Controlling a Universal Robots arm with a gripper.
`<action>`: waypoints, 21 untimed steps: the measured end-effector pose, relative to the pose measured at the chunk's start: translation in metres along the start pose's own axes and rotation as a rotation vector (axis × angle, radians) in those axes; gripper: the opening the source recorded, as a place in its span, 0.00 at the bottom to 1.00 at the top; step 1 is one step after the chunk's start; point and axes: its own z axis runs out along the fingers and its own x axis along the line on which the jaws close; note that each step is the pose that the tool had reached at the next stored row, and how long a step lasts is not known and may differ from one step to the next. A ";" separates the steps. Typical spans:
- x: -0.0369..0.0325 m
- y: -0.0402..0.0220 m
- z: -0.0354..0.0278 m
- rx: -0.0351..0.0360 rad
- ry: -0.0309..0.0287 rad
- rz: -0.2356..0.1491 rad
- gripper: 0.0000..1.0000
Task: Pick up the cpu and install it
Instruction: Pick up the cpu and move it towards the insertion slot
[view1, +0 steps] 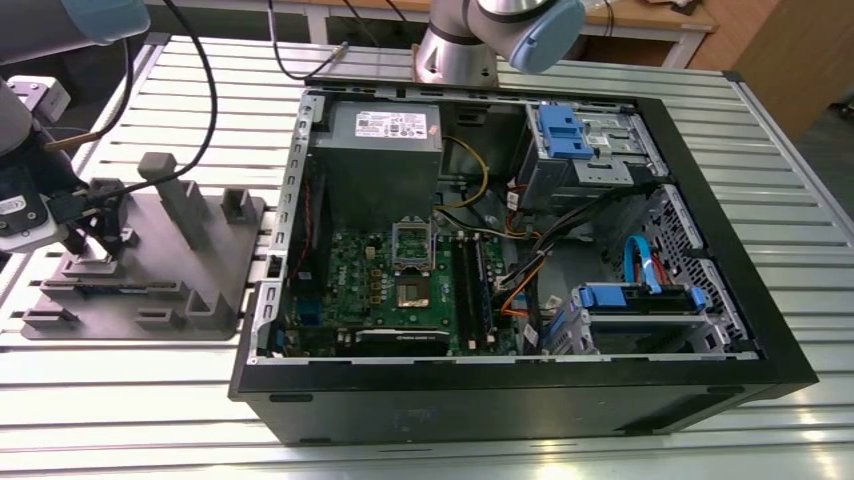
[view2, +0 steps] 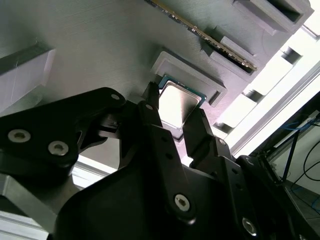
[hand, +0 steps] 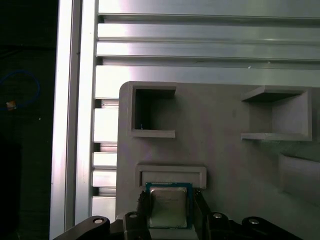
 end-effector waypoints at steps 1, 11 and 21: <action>0.0000 0.0000 0.0000 0.0000 0.0000 0.000 0.47; 0.0003 -0.0002 0.0037 0.0000 0.0000 0.000 0.54; 0.0003 -0.0002 0.0046 -0.0001 -0.0001 0.000 0.54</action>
